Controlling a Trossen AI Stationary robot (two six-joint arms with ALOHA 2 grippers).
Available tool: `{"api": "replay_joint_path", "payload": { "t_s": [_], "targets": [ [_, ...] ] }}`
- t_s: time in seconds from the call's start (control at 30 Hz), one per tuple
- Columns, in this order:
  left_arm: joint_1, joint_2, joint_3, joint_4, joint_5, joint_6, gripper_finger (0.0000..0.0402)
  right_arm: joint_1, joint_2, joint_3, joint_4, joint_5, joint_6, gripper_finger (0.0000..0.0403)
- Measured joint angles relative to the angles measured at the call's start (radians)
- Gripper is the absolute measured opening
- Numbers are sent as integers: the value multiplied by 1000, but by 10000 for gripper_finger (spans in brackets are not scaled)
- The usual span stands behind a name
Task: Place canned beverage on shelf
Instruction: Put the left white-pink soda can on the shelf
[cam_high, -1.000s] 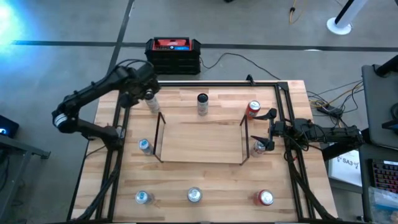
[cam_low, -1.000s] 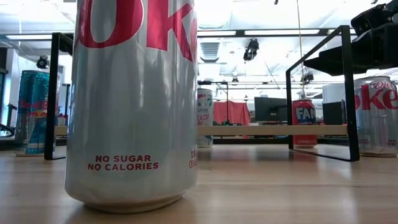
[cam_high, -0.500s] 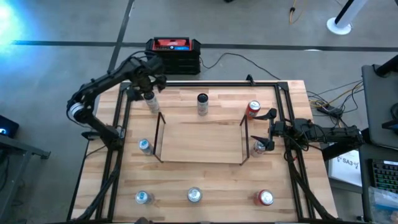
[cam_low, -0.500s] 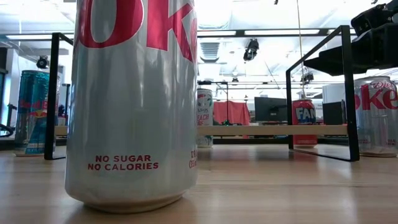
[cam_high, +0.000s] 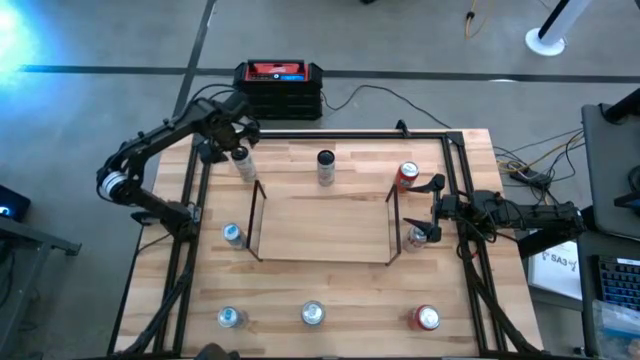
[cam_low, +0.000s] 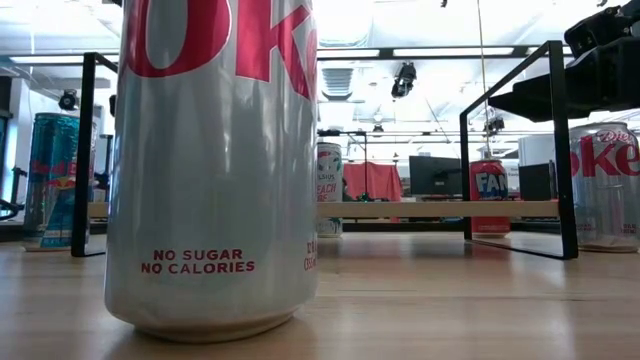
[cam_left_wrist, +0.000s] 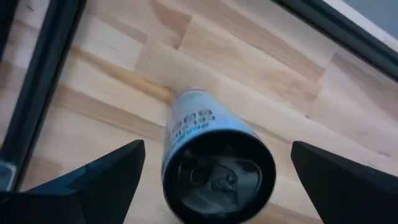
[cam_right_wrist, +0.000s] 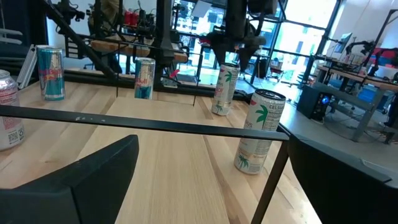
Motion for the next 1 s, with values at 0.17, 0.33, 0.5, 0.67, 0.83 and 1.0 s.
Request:
{"api": "replay_joint_path", "payload": {
  "t_s": [0.17,0.33,0.5,0.67,0.83,1.0],
  "targets": [
    [10,4,-17,-1,15,23,389,0,0,0,0,0,1,398],
    [9,10,-20,-11,16,81,386,0,0,0,0,0,1,398],
    [9,16,-21,-10,32,113,358,0,0,0,0,0,1,398],
    [7,18,-21,-5,44,134,303,0,0,0,0,0,0,398],
    [-5,18,-21,2,42,144,243,0,0,0,0,0,-1,398],
    [-12,18,-21,11,41,144,243,0,0,0,0,0,-1,398]
  ]
}}
